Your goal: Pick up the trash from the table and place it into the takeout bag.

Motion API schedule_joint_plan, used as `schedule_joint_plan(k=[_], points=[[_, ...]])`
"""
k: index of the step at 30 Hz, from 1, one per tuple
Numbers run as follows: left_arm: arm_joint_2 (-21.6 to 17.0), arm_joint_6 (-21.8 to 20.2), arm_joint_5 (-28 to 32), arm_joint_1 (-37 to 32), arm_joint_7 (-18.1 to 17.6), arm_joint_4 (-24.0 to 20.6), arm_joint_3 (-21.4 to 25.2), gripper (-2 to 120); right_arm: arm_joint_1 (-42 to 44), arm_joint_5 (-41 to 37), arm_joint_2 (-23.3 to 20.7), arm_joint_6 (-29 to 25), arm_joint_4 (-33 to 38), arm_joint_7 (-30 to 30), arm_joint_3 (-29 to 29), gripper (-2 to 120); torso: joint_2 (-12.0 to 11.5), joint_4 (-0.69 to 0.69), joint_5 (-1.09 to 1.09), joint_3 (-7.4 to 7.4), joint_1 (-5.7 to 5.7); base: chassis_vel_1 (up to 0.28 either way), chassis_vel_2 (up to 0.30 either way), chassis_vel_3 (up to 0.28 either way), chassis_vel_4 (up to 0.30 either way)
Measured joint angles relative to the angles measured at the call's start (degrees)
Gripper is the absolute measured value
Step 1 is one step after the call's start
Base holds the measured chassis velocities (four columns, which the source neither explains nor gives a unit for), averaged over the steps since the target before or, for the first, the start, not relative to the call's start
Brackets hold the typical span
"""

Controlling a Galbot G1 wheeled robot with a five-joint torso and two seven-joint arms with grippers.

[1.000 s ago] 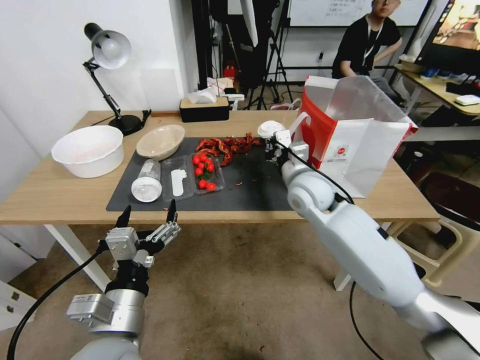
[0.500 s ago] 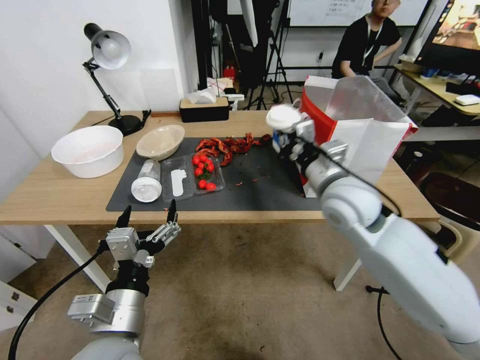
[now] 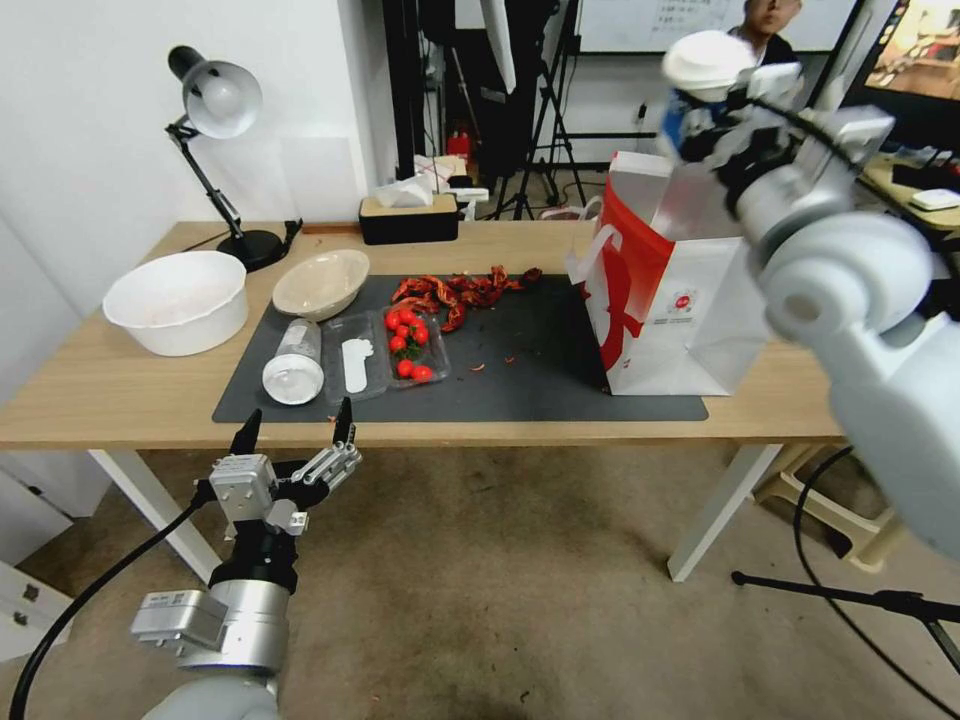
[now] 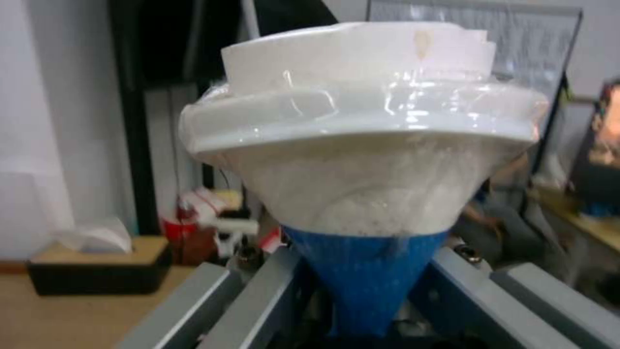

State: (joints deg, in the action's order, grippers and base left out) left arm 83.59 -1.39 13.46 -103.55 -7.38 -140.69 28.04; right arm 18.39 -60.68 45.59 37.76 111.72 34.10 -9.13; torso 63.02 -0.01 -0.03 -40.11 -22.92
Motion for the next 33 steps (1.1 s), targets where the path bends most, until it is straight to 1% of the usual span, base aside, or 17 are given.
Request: schedule_joint_plan(k=[1,2,4,5,7,12,18,19,20,22,23,24,25,28,29,32,33], points=[[0.0,0.0,0.0,0.0,0.0,0.0,0.0,100,0.0,0.0,0.0,0.0,0.0,0.0,0.0,0,0.0,0.00,0.00,0.00,0.00,0.000,0.000,0.000,0.000],[0.0,0.0,0.0,0.0,0.0,-0.1,0.0,100,-1.6,-3.9,-0.3,2.4,-1.3,2.7,0.1,0,0.0,0.01,0.03,0.00,0.00,0.000,0.000,0.000,0.000],[0.0,-0.1,0.0,0.0,0.0,-0.2,0.0,100,-4.2,-11.9,-1.2,4.3,-4.6,7.3,1.1,0,0.0,0.02,0.02,0.00,0.00,0.000,0.000,0.000,0.000],[0.0,-0.1,0.0,0.0,0.0,-0.2,0.0,100,-4.2,-11.9,-1.2,4.3,-4.6,7.3,1.1,0,0.0,0.02,0.02,0.00,0.00,0.000,0.000,0.000,0.000],[-0.2,-0.1,0.0,-0.1,0.1,-0.3,0.1,100,-5.9,-18.3,-2.0,4.4,-7.8,9.9,1.9,0,0.0,0.02,0.03,0.00,0.00,0.000,0.000,0.000,0.000],[-0.2,-0.1,0.1,0.0,0.1,-0.3,0.1,100,-5.8,-21.6,-3.0,4.4,-10.5,10.8,2.6,0,0.0,0.01,0.03,0.00,0.00,0.000,0.000,0.000,0.000],[-0.2,-0.1,0.1,0.1,0.1,-0.3,-0.1,100,-3.8,-22.0,-2.9,4.4,-10.8,10.4,2.6,0,0.0,0.01,0.02,0.00,0.00,0.000,0.000,0.000,0.000],[-0.2,-0.1,0.1,0.1,0.0,-0.3,-0.1,100,-3.4,-22.6,-2.8,4.5,-10.5,10.5,2.5,3,0.0,0.01,0.00,0.00,0.00,0.000,0.000,0.000,0.000],[-0.2,-0.1,0.1,0.1,0.0,-0.3,-0.1,100,-3.4,-22.6,-2.8,4.5,-10.5,10.5,2.5,3,0.0,0.01,0.00,0.00,0.00,0.000,0.000,0.000,0.000],[-0.3,-0.2,0.2,0.1,-0.7,-0.4,0.0,100,-3.1,-23.5,-2.7,4.6,-10.1,10.8,2.5,11,0.0,0.01,0.04,0.01,0.00,0.000,0.000,0.000,0.000],[-0.3,-0.2,0.5,0.1,-1.1,-0.5,0.1,100,-3.0,-24.0,-2.6,4.6,-9.9,11.1,2.6,18,0.0,0.01,0.03,0.01,0.00,0.000,0.000,0.000,0.000],[-0.2,-0.3,0.7,0.1,-1.5,-0.7,0.3,100,-2.9,-24.6,-2.5,4.6,-9.9,11.6,2.9,21,0.0,0.01,0.04,0.01,0.00,0.000,0.000,0.000,0.000],[-0.2,-0.3,0.7,0.1,-1.5,-0.7,0.3,100,-2.9,-24.6,-2.5,4.6,-9.9,11.6,2.9,21,0.0,0.01,0.04,0.01,0.00,0.000,0.000,0.000,0.000],[-0.2,-0.4,1.0,0.1,-1.7,-0.9,0.6,100,-2.8,-25.9,-1.8,4.6,-10.0,13.3,3.4,36,0.0,0.02,0.03,0.01,0.00,0.000,0.000,0.000,0.000],[-0.2,-0.4,1.0,0.1,-1.7,-0.9,0.6,100,-2.8,-25.9,-1.8,4.6,-10.0,13.3,3.4,36,0.0,0.02,0.03,0.01,0.00,0.000,0.000,0.000,0.000],[0.0,-0.5,0.8,0.0,-1.6,-1.0,0.4,100,-2.8,-26.9,-1.6,4.5,-9.8,14.3,3.7,50,0.0,0.02,0.03,0.01,0.00,0.000,0.000,0.000,0.000],[0.0,-0.5,0.8,0.0,-1.6,-1.0,0.4,100,-2.8,-26.9,-1.6,4.5,-9.8,14.3,3.7,50,0.0,0.02,0.03,0.01,0.00,0.000,0.000,0.000,0.000]])
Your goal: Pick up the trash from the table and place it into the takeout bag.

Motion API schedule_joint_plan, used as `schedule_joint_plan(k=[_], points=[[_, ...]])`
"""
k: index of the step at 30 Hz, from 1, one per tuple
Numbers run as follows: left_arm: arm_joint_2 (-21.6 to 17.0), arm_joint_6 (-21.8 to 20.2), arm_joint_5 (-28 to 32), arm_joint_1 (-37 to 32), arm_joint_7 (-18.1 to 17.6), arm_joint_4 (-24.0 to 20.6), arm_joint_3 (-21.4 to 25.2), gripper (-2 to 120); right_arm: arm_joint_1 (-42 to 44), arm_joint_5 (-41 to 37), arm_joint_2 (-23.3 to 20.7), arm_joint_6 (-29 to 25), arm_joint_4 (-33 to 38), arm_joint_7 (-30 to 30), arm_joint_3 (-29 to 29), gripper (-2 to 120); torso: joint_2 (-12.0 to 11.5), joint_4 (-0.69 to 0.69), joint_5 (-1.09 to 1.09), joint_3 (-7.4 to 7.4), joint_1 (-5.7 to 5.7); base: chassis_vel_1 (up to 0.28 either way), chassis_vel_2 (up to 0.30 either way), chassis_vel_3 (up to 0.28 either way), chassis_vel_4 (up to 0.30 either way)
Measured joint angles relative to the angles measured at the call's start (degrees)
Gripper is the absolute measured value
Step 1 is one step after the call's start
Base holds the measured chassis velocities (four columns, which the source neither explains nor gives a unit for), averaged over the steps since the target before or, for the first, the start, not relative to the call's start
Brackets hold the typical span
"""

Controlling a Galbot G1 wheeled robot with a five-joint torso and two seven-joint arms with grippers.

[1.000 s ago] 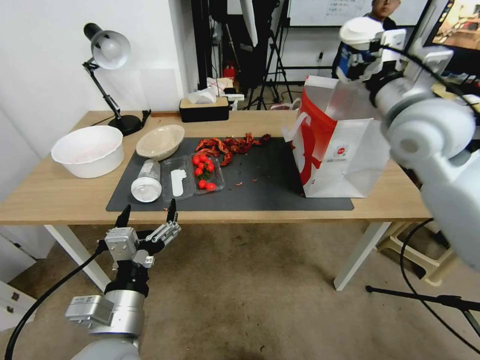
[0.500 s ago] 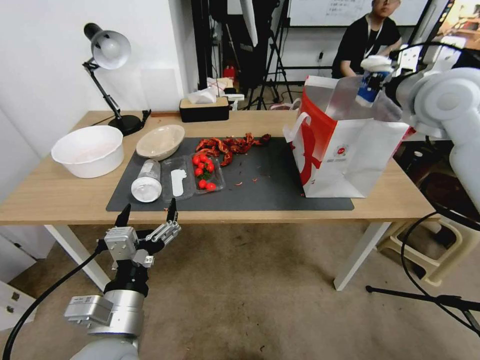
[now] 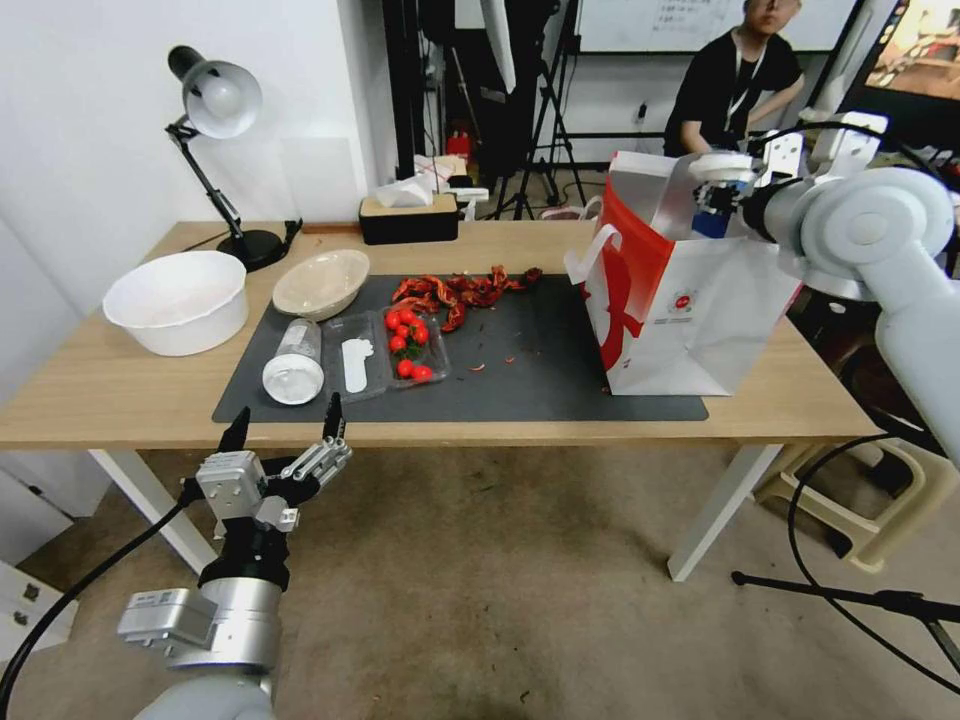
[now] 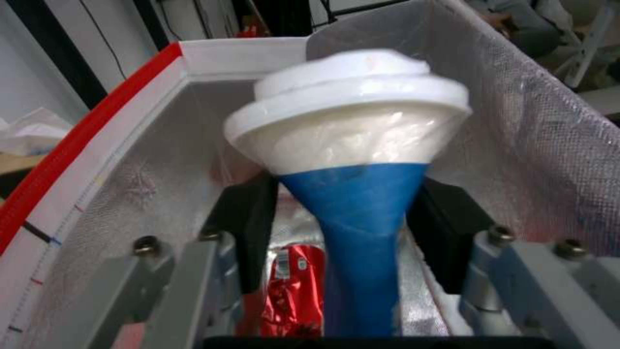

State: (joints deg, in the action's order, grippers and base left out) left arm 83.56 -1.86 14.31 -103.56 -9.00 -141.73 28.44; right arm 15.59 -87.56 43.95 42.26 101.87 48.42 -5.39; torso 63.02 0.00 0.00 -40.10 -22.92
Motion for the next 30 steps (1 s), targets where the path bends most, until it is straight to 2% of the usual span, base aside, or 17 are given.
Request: schedule_joint_plan(k=[2,3,5,7,10,11,16,30], points=[[0.1,0.0,-0.1,0.0,0.1,0.0,-0.1,100,-0.1,-0.1,0.0,0.0,0.1,0.1,0.0,54,0.0,0.00,0.00,0.00,0.00,0.000,0.000,0.000,0.000],[0.1,0.0,-0.1,0.0,0.1,0.0,-0.1,100,-0.1,-0.2,-0.1,0.0,0.2,0.2,0.0,63,0.0,0.00,-0.01,0.00,0.00,0.000,0.000,0.000,0.000],[0.2,0.0,-0.1,0.0,0.2,0.0,-0.1,100,-0.1,-0.3,-0.1,0.0,0.2,0.2,0.0,65,0.0,0.00,0.00,0.00,0.00,0.000,0.000,0.000,0.000],[0.2,0.0,-0.2,0.0,0.2,0.0,-0.1,100,-0.2,-0.3,-0.2,0.0,0.2,0.2,0.0,76,0.0,0.00,0.00,0.00,0.00,0.000,0.000,0.000,0.000],[0.2,0.0,-0.2,0.0,0.2,0.0,-0.1,100,-0.2,-0.4,-0.2,-0.1,0.2,0.2,0.0,76,0.0,0.00,0.00,0.00,0.00,0.000,0.000,0.000,0.000],[0.2,0.0,-0.2,0.0,0.2,0.0,-0.1,100,-0.2,-0.5,-0.4,-0.1,0.3,0.3,0.0,90,0.0,0.00,0.00,0.00,0.00,0.000,0.000,0.000,0.000],[0.2,0.0,-0.3,-0.1,0.3,0.0,-0.2,100,-0.2,-0.6,-0.6,-0.1,0.4,0.3,0.0,100,0.0,-0.01,0.00,0.00,0.00,0.000,0.000,0.000,0.000],[0.3,0.0,-0.4,-0.1,0.3,0.0,-0.2,100,0.0,-0.8,-1.0,-0.2,0.8,0.3,0.0,100,0.0,0.00,-0.01,0.00,0.00,0.000,0.000,0.000,0.000]])
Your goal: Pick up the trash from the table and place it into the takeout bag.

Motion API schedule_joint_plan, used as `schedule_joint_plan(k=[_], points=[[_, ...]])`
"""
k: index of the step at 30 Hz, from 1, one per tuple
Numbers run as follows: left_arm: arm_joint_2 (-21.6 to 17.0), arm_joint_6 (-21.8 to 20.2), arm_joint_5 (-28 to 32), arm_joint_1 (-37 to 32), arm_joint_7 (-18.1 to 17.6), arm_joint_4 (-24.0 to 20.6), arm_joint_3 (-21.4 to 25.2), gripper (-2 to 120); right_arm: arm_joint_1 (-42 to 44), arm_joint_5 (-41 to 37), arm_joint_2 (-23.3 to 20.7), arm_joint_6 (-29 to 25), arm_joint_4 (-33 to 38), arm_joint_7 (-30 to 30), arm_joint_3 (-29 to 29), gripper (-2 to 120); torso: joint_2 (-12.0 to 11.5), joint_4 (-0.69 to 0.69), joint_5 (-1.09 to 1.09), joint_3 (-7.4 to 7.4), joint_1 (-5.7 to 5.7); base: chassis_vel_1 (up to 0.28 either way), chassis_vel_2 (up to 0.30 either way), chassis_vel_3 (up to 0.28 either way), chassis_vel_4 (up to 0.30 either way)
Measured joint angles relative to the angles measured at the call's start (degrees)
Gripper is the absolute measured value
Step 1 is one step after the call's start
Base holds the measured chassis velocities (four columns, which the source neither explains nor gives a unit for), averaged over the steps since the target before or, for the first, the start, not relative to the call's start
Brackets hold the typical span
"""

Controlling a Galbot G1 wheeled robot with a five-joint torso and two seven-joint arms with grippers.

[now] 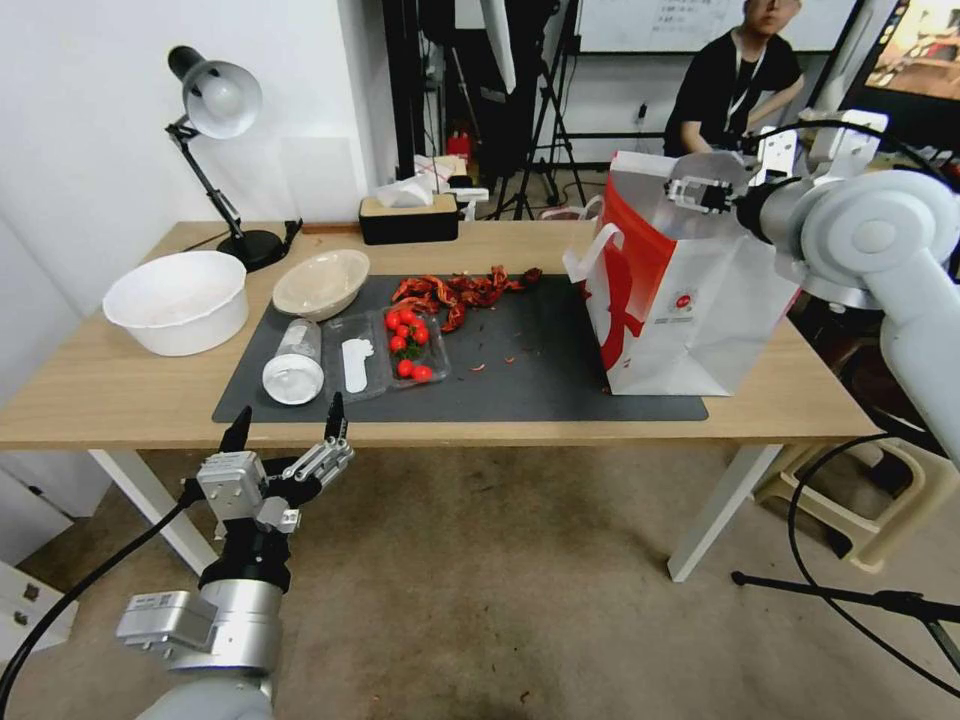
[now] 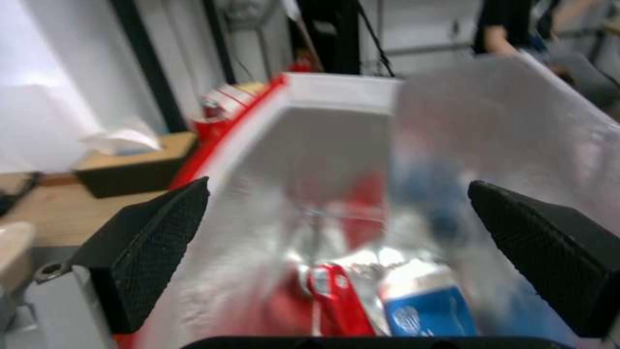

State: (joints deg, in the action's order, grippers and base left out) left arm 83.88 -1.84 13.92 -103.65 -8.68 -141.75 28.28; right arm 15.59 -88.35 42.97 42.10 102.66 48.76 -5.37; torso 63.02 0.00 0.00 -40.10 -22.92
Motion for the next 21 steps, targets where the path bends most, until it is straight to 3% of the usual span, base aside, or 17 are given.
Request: schedule_joint_plan(k=[10,13,14,18,19,21], points=[[-0.2,0.0,0.0,-0.1,0.1,-0.3,0.1,100,0.7,0.9,0.1,-0.1,2.4,-0.9,-0.6,100,0.0,0.00,0.00,0.00,-0.01,0.000,0.000,0.000,0.000],[-0.3,0.1,0.2,-0.2,0.1,-0.4,0.1,100,4.5,7.1,-1.0,-2.6,6.6,-10.6,-2.1,100,0.0,0.00,0.00,0.00,0.00,0.000,0.000,0.000,0.000],[-0.3,0.1,0.2,-0.2,0.1,-0.4,0.1,100,4.5,7.1,-1.0,-2.6,6.6,-10.6,-2.1,100,0.0,0.00,0.00,0.00,0.00,0.000,0.000,0.000,0.000],[-0.7,0.3,0.3,-0.5,0.2,-0.4,0.0,100,14.1,28.0,-4.0,-18.6,12.2,-26.1,-3.2,100,0.0,-0.03,-0.03,0.00,0.01,0.000,0.000,0.000,0.000],[-0.7,0.3,0.3,-0.5,0.2,-0.4,0.0,100,14.1,28.0,-4.0,-18.6,12.2,-26.1,-3.2,100,0.0,-0.03,-0.03,0.00,0.01,0.000,0.000,0.000,0.000],[-0.9,0.5,0.3,-0.7,0.3,-0.5,-0.2,100,17.4,32.2,-4.9,-25.3,14.5,-27.8,-4.3,100,0.0,0.01,0.00,0.00,0.01,0.000,0.000,0.000,0.000]])
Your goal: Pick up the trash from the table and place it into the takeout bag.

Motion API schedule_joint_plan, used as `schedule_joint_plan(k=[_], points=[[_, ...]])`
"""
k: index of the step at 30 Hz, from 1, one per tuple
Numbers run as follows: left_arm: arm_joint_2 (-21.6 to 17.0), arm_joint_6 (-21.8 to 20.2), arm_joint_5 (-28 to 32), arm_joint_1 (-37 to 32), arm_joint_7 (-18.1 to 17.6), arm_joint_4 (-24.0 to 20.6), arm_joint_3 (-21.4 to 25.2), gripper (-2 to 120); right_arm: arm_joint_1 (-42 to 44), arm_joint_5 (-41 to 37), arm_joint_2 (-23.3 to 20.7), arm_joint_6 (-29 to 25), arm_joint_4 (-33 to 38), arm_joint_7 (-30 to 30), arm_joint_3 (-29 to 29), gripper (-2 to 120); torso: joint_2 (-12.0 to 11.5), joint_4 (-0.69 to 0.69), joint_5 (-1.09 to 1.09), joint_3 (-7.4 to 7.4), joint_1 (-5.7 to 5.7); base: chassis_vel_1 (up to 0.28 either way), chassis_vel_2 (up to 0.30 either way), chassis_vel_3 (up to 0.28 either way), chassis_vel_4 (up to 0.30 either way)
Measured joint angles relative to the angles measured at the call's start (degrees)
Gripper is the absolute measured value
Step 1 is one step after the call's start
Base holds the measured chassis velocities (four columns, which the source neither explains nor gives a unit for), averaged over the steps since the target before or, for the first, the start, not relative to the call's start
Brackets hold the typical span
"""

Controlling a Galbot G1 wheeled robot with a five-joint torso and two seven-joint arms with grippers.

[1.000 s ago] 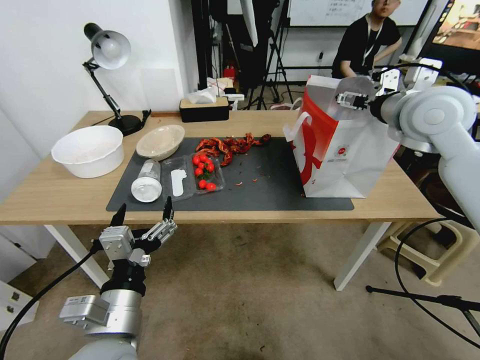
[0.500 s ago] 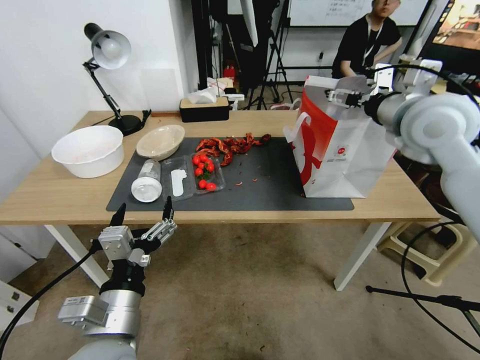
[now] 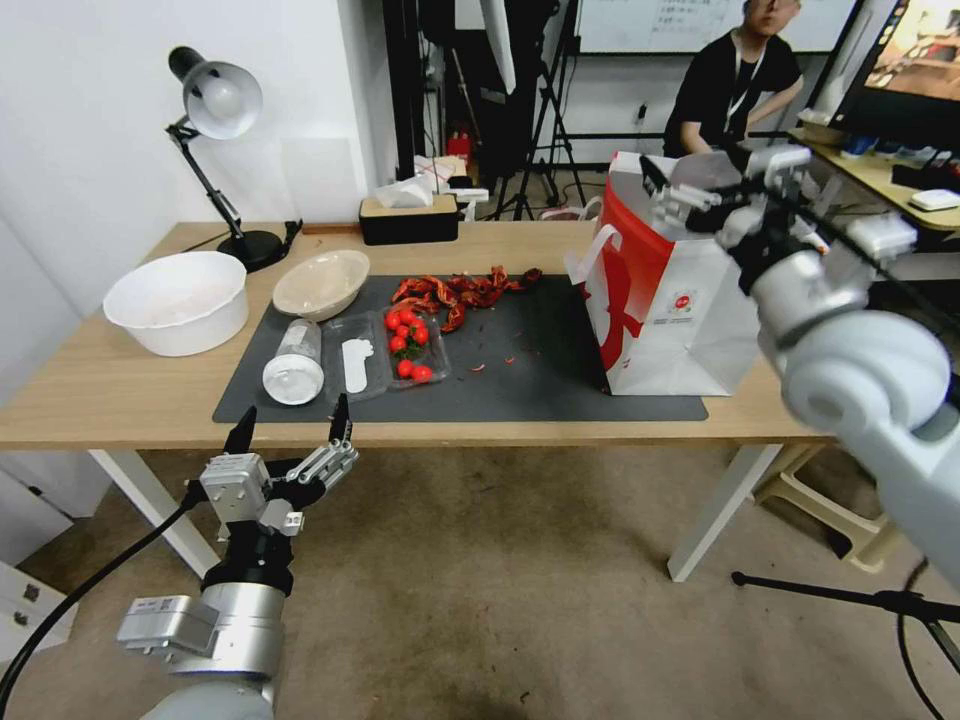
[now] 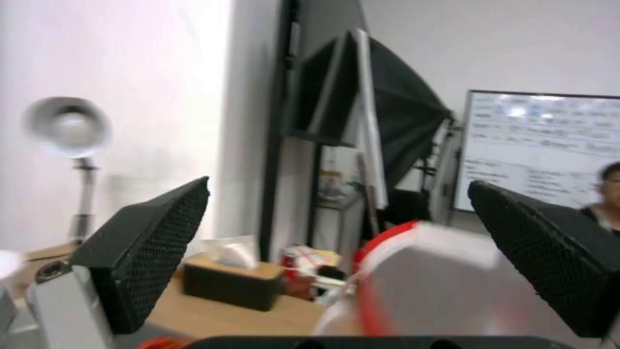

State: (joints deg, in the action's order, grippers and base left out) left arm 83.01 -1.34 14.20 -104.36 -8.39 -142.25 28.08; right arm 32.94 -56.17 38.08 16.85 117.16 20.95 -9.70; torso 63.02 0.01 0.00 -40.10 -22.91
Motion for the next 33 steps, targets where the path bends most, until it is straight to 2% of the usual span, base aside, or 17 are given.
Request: schedule_joint_plan(k=[3,5,6,9,19,21,23,25,33], points=[[0.0,0.2,0.0,0.0,0.0,0.0,-0.1,100,3.7,1.9,-1.0,-5.0,2.2,-1.0,-1.4,100,0.0,0.00,0.02,0.00,0.00,0.000,0.000,0.000,0.000],[0.0,0.5,-0.3,0.0,0.1,0.0,-0.5,100,12.6,8.0,-1.3,-13.3,5.2,-3.1,-3.2,100,0.0,-0.01,0.00,0.00,0.00,0.000,0.000,0.000,0.000],[0.0,0.5,-0.3,0.0,0.1,0.0,-0.5,100,12.6,8.0,-1.3,-13.3,5.2,-3.1,-3.2,100,0.0,-0.01,0.00,0.00,0.00,0.000,0.000,0.000,0.000],[0.3,0.9,-0.5,0.2,0.1,0.6,-0.7,100,25.5,17.0,2.0,-22.8,8.6,-5.2,-4.0,100,0.0,-0.01,0.00,0.00,0.00,0.000,0.000,0.000,0.000],[0.5,1.6,-0.4,0.2,-0.2,1.2,-0.5,100,41.6,25.5,9.0,-27.1,11.0,-4.9,-8.7,100,0.0,-0.02,-0.01,0.00,0.00,0.000,0.000,0.000,0.000],[0.5,1.6,-0.4,0.3,-0.2,1.5,-0.4,100,47.9,28.7,13.4,-29.5,10.0,-4.9,-9.9,100,0.0,-0.02,-0.03,0.00,0.00,0.000,0.000,0.000,0.000],[0.5,1.6,-0.4,0.4,-0.2,1.5,-0.4,100,49.2,29.9,14.6,-30.0,9.7,-4.9,-10.1,100,0.0,-0.01,0.00,0.01,-0.01,0.000,0.000,0.000,0.000],[0.5,1.5,-0.3,0.6,-0.1,1.8,-0.5,100,53.6,34.4,18.9,-32.3,8.2,-4.9,-10.4,100,0.0,-0.01,0.00,0.00,-0.01,0.000,0.000,0.000,0.000],[0.2,1.4,-0.1,0.8,-0.1,2.1,-0.3,100,56.3,37.6,22.6,-34.4,5.9,-4.3,-9.2,100,0.0,-0.01,0.01,0.00,-0.01,0.000,0.000,0.000,0.000]])
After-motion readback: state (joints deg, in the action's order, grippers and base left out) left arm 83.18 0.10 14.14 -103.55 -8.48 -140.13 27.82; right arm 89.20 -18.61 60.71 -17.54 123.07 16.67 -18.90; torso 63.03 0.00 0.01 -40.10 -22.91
